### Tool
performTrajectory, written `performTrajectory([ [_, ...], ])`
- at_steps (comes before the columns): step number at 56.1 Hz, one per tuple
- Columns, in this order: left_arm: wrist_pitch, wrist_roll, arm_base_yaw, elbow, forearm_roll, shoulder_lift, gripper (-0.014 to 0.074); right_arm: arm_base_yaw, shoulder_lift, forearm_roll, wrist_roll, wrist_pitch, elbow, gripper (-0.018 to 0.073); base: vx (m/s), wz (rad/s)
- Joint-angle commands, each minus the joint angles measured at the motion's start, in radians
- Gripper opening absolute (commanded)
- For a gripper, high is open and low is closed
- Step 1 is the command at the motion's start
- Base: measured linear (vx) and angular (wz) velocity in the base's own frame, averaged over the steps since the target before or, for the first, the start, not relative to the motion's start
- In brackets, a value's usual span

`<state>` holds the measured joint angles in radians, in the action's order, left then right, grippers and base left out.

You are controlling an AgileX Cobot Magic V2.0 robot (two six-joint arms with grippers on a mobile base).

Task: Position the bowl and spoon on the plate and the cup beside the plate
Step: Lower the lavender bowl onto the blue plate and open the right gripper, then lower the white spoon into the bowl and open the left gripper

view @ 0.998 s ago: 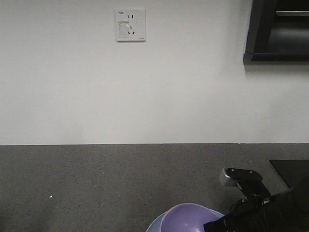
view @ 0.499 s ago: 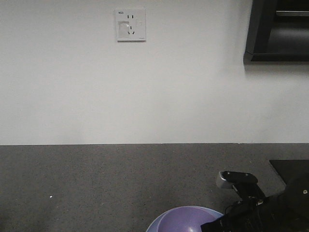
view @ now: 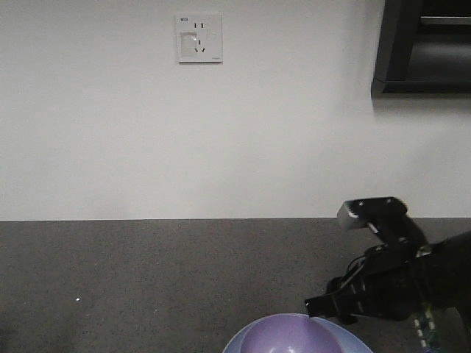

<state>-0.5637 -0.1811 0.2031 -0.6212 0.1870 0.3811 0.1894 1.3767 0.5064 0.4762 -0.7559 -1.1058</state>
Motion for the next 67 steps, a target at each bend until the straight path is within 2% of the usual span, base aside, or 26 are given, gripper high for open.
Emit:
performTrajectory([
  [1, 0.059, 0.010, 0.002, -0.024, 0.014, 0.009, -0.0006, -0.001, -0.148, -0.096, -0.102, 0.018, -0.035, 0.0243, 0.00, 0.00],
  [3, 0.054, 0.010, 0.002, -0.024, 0.014, 0.009, -0.0006, -0.001, -0.184, -0.155, -0.137, 0.011, -0.035, 0.0158, 0.00, 0.00],
  [6, 0.045, 0.010, 0.002, -0.024, 0.014, 0.009, -0.0006, -0.001, -0.259, -0.248, -0.195, -0.006, -0.034, -0.0015, 0.00, 0.00],
  [15, 0.010, 0.011, 0.002, -0.024, 0.015, 0.009, -0.0004, -0.001, -0.480, -0.468, -0.279, -0.001, 0.020, -0.0013, 0.00, 0.00],
  [24, -0.050, 0.011, 0.002, -0.025, 0.015, 0.014, -0.0001, -0.001, -0.761, -0.597, -0.329, 0.122, 0.273, -0.0011, 0.00, 0.00],
  [33, -0.105, 0.002, 0.002, -0.034, 0.015, 0.092, 0.0000, -0.001, -1.008, -0.615, -0.332, 0.188, 0.494, -0.0011, 0.00, 0.00],
  [39, -0.171, -0.082, 0.002, -0.089, 0.041, 0.225, 0.0000, -0.001, -1.127, -0.622, -0.332, 0.210, 0.593, -0.0011, 0.00, 0.00],
  [47, -0.256, -0.291, 0.003, -0.237, 0.185, 0.454, 0.0000, -0.001, -1.206, -0.640, -0.332, 0.216, 0.666, -0.0011, 0.00, 0.00],
  [55, -0.336, -0.399, 0.009, -0.401, 0.341, 0.643, 0.0000, -0.001, -1.203, -0.639, -0.332, 0.209, 0.673, -0.0011, 0.00, 0.00],
  [59, -0.361, -0.430, 0.041, -0.466, 0.383, 0.722, 0.0000, -0.001, -1.203, -0.639, -0.332, 0.212, 0.673, -0.0011, 0.00, 0.00],
  [67, -0.385, -0.466, 0.174, -0.584, 0.411, 0.878, 0.0000, -0.001, -1.203, -0.639, -0.332, 0.219, 0.673, -0.0011, 0.00, 0.00],
])
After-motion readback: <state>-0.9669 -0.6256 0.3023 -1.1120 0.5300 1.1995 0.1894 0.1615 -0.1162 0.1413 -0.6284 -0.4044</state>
